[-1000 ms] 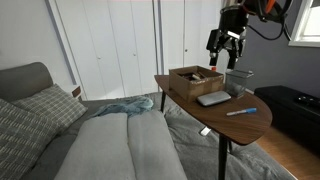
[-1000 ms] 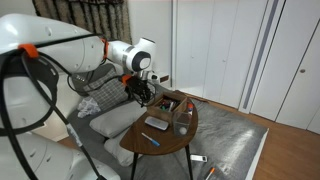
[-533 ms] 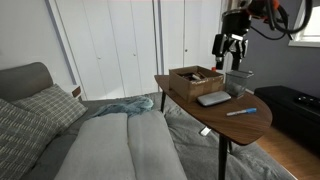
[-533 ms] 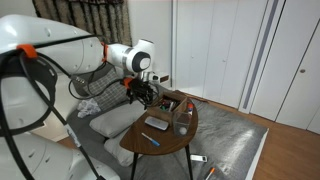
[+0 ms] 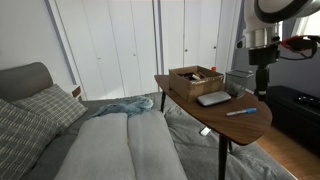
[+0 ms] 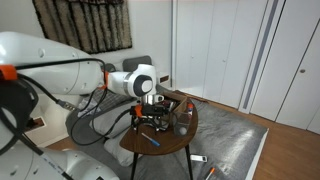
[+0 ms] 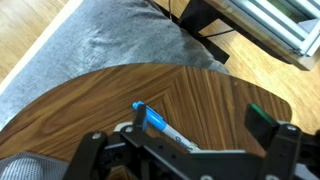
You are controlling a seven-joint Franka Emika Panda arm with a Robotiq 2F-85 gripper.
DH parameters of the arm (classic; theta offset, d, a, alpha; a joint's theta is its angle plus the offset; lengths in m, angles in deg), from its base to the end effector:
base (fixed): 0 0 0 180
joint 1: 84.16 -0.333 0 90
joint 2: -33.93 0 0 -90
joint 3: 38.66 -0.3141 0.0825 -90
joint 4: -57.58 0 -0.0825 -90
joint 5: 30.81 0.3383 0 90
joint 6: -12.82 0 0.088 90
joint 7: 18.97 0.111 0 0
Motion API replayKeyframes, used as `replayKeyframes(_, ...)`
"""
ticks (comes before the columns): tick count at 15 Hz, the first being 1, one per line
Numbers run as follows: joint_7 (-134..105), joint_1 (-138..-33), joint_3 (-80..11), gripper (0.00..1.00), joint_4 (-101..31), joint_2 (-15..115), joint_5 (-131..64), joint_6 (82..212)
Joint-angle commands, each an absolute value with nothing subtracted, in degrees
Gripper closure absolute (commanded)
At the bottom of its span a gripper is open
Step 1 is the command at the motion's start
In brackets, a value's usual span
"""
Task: Pick up the blue marker and put it in the cardboard box
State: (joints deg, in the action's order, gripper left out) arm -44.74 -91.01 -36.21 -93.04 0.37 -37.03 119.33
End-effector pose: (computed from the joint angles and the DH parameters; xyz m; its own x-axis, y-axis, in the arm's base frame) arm 0.3002 0.0140 0.4347 0.8211 0.5354 -0.1976 0.5437 -0.8391 -0.0144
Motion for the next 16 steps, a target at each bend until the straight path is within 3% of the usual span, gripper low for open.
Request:
replayKeyframes(1,-45.10,-91.09,-35.46,0.00,-93.83,0.43,-37.16,120.10)
replayKeyframes(9,-54.42,-91.93,-36.74,0.00,-98.16,-0.31,-51.70,127.11)
replayKeyframes(16,-59.22,-92.15,-37.12,0.02,-99.68,3.16,-61.55,146.40)
